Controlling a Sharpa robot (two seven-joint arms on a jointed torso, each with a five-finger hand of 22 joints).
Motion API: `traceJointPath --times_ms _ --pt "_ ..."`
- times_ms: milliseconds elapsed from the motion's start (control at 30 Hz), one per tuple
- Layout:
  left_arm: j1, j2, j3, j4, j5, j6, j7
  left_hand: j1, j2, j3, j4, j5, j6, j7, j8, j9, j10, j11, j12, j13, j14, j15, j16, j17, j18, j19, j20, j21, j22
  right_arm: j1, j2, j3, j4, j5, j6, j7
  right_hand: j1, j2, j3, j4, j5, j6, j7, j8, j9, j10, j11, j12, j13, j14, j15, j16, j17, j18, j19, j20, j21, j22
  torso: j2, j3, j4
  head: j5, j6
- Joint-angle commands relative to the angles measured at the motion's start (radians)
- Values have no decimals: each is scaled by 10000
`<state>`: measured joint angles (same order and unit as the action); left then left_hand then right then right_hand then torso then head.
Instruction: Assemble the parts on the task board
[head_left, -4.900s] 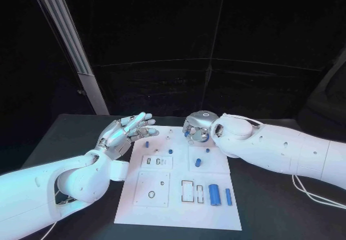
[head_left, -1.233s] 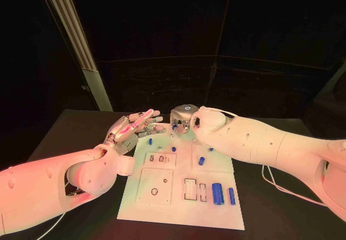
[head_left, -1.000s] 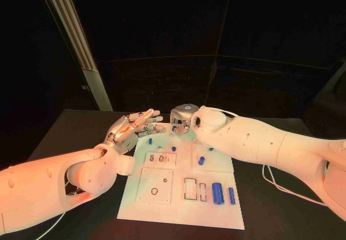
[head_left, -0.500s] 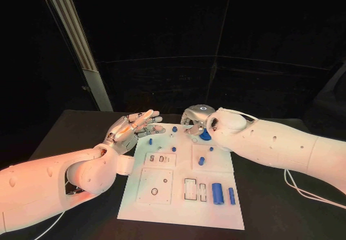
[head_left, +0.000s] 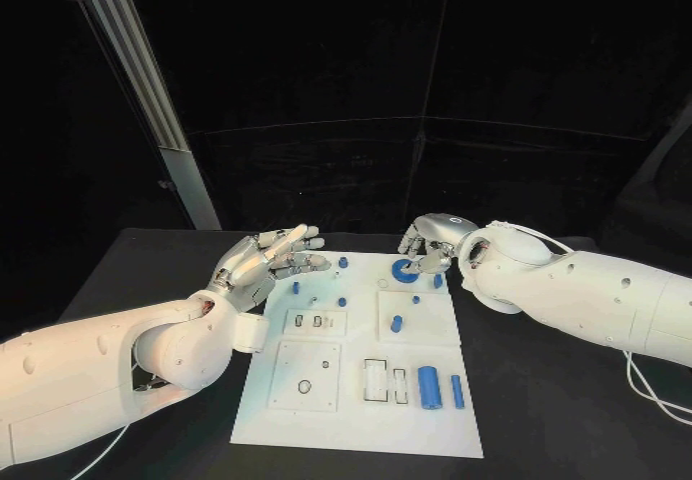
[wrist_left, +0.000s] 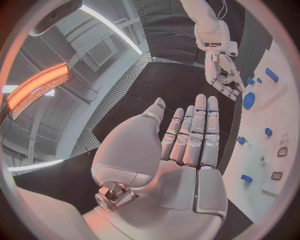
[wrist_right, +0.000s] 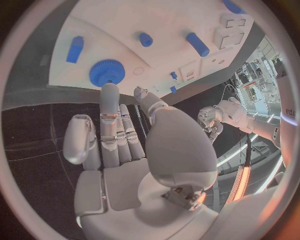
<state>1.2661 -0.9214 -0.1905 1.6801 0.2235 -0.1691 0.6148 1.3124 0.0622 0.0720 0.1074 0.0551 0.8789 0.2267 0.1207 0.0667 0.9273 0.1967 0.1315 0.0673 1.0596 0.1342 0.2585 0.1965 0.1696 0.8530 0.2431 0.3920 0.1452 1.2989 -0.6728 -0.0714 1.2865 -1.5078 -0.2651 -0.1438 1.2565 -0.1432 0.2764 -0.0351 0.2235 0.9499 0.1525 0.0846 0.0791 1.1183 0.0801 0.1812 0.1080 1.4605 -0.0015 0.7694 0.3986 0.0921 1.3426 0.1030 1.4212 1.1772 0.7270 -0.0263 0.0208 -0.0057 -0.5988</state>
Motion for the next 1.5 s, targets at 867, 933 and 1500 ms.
traceJointPath --times_ms 867,933,1500 --pt "12 126 -75 -124 -10 374 -132 -3 106 30 -99 31 -73 320 -68 -12 -7 23 -62 -7 34 45 -57 18 120 43 30 -77 -25 20 155 -2 -530 -339 485 -347 890 113 -1715 535 -51 -998 -237 -101 -18 900 -399 4749 2777 103 -346 2805 3019 -239 247 -240 248 477 41 -14 53 -202 -31" --pt "12 133 -76 -132 -10 391 -152 1 108 34 -106 31 -73 319 -70 -12 -7 23 -64 -7 33 45 -61 19 120 42 31 -79 -26 20 217 -2 -603 -146 494 -333 811 141 -1916 944 -94 -975 -248 -115 -15 578 -280 8348 6403 205 -296 3750 4345 -276 326 -203 307 627 30 -17 46 -196 -43" --pt "11 153 -82 -150 -10 458 -259 31 130 68 -148 33 -74 316 -77 -11 -4 21 -79 -5 28 46 -85 31 121 35 32 -87 -35 17 721 -5 -1274 724 1497 -536 669 638 -2080 1438 -83 -880 -113 -23 20 2779 -236 12500 12029 607 -190 6291 8202 -532 1197 -137 862 2048 14 -14 47 -192 -125"
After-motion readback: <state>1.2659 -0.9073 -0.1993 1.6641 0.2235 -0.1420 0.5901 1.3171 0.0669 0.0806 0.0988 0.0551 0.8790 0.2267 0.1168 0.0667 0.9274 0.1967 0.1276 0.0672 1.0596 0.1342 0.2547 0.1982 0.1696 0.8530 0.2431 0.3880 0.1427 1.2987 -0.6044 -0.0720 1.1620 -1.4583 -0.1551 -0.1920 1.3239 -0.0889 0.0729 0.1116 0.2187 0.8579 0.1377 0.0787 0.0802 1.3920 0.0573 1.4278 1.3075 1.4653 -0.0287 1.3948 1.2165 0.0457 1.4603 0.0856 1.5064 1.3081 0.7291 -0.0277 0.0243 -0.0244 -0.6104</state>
